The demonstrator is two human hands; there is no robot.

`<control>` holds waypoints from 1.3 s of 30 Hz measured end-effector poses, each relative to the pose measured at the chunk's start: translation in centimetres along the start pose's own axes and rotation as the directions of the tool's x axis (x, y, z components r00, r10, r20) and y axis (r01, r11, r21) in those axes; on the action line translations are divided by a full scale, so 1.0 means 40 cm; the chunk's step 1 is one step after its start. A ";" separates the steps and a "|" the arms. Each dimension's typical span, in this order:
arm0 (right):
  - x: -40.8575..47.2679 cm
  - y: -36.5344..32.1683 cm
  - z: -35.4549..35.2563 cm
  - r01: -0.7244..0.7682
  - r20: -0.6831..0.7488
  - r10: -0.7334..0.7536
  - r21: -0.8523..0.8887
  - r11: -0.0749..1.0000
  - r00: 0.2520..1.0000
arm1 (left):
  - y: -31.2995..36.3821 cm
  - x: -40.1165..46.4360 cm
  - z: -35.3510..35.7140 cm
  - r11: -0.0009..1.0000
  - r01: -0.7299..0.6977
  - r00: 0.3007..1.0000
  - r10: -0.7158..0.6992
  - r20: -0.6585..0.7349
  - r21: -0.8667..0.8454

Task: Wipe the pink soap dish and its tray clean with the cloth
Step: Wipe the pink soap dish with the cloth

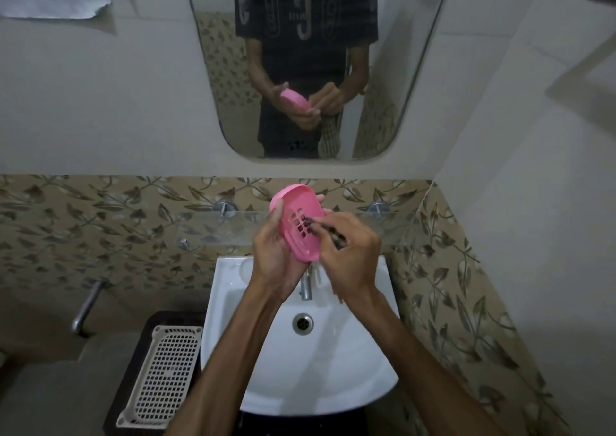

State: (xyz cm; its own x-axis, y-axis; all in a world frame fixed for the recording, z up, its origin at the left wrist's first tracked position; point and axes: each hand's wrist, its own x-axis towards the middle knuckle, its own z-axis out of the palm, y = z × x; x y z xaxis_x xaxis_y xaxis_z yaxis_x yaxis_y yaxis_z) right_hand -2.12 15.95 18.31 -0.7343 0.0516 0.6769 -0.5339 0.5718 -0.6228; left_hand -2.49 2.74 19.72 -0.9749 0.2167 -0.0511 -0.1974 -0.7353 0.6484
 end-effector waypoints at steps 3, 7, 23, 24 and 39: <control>-0.014 -0.005 0.007 0.092 0.089 -0.091 -0.001 0.996 0.992 | 0.005 0.000 -0.005 1.000 -0.004 1.000 0.005 -0.014 0.027; -0.003 -0.002 0.005 0.008 0.046 -0.007 -0.020 1.000 0.999 | 0.008 0.002 -0.006 1.000 0.003 1.000 -0.003 -0.016 0.028; -0.003 -0.030 0.008 -0.026 0.200 0.050 -0.120 0.992 0.978 | -0.011 -0.012 -0.008 0.994 0.098 0.978 -0.104 -0.183 -0.042; 0.013 -0.031 0.011 -0.025 0.186 0.049 -0.131 0.991 0.981 | -0.014 -0.011 -0.007 0.995 0.090 0.976 -0.095 -0.195 -0.032; 0.058 -0.046 0.048 -0.090 0.103 0.104 -0.131 0.987 0.989 | -0.005 0.012 -0.025 0.995 0.062 0.975 -0.043 -0.217 0.083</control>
State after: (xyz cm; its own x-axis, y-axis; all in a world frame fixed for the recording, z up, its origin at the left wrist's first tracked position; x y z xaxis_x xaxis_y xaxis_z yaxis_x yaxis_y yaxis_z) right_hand -3.65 13.46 20.29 -0.8249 0.0266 0.5646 -0.4059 0.6673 -0.6245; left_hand -3.01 2.35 18.82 -0.9646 0.1032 -0.2427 -0.2484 -0.6643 0.7050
